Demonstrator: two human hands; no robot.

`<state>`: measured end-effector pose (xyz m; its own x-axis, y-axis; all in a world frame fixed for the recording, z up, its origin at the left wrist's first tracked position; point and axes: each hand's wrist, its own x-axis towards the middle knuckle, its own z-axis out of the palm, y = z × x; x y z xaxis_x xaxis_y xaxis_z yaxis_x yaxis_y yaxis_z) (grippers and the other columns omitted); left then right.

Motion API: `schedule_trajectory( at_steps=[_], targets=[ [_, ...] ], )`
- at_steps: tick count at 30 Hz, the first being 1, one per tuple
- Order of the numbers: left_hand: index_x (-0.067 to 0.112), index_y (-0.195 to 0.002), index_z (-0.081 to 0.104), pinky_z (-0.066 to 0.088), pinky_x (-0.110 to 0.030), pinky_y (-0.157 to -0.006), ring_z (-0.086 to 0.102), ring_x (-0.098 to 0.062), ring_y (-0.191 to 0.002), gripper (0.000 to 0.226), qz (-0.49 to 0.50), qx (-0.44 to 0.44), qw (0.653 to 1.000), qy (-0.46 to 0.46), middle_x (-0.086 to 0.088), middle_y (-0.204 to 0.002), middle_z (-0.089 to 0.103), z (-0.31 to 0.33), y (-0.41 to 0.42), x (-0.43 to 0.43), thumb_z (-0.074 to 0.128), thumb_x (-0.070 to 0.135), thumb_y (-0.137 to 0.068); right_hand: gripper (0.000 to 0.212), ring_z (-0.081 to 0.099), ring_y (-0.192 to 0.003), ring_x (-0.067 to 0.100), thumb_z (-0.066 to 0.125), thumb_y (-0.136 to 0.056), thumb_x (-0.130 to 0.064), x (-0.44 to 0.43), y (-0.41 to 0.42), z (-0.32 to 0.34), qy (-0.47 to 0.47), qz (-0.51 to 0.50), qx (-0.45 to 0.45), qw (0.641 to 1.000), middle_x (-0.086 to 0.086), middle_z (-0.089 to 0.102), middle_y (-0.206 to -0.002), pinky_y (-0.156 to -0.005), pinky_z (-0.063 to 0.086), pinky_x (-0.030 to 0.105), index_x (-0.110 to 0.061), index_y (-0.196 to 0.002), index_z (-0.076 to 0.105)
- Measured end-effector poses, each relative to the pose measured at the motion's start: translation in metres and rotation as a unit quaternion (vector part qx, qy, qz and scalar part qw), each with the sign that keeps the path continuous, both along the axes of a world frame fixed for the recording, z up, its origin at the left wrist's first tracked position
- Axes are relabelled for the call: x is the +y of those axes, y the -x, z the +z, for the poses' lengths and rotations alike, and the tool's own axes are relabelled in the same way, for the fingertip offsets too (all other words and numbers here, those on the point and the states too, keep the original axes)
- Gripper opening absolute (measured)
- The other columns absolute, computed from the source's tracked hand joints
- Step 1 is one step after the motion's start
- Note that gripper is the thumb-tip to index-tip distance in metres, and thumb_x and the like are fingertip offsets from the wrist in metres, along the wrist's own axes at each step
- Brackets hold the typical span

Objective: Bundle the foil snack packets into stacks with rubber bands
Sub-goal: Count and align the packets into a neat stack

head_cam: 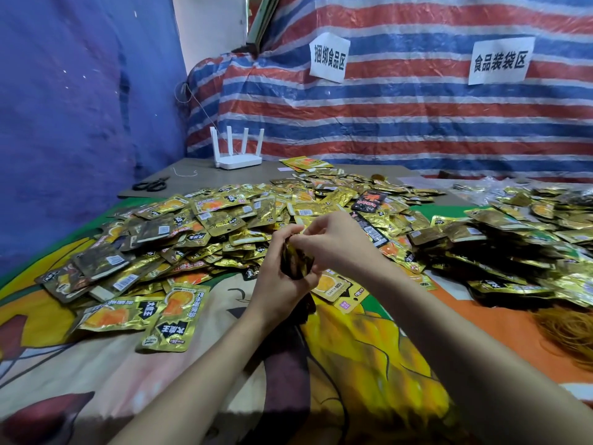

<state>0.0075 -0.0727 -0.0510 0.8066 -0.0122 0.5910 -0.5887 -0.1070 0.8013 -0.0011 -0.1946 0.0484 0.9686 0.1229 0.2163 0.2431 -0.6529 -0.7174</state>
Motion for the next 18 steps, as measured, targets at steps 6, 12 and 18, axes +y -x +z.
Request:
schedule_trajectory(
  at_steps=[6, 12, 18],
  targets=[
    [0.031, -0.13, 0.046, 0.055, -0.022, -0.078, 0.069, -0.01, -0.094, 0.076, -0.028, 0.011, 0.999, -0.023, 0.013, -0.106, 0.066, 0.002, 0.0, -0.002, 0.087, 0.009, -0.07, 0.014, 0.071, -0.059, 0.021, 0.075, -0.081, -0.007, -0.014, -0.007, 0.019, -0.045, 0.047, 0.121, 0.991, 0.02, 0.075, -0.087, -0.074, 0.064, 0.042, 0.002, -0.091, 0.074],
    [0.03, -0.137, 0.043, 0.054, -0.035, -0.092, 0.064, -0.018, -0.11, 0.078, -0.031, 0.009, 0.999, -0.029, -0.008, -0.126, 0.058, 0.002, 0.002, -0.004, 0.086, 0.022, -0.072, 0.02, 0.066, -0.064, 0.019, 0.071, -0.082, -0.011, -0.011, -0.007, 0.018, -0.052, 0.031, 0.154, 0.986, 0.012, 0.069, -0.082, -0.072, 0.062, 0.036, 0.001, -0.099, 0.071],
    [0.045, -0.138, 0.041, 0.047, -0.029, -0.102, 0.053, -0.009, -0.128, 0.08, 0.031, -0.01, 0.999, -0.04, 0.012, -0.137, 0.054, 0.0, 0.005, -0.009, 0.086, 0.041, -0.072, 0.019, 0.053, -0.067, 0.024, 0.055, -0.085, -0.021, 0.007, -0.003, 0.004, -0.006, -0.042, 0.085, 0.995, 0.01, 0.056, -0.075, -0.06, 0.042, 0.034, -0.005, -0.084, 0.064]
  ],
)
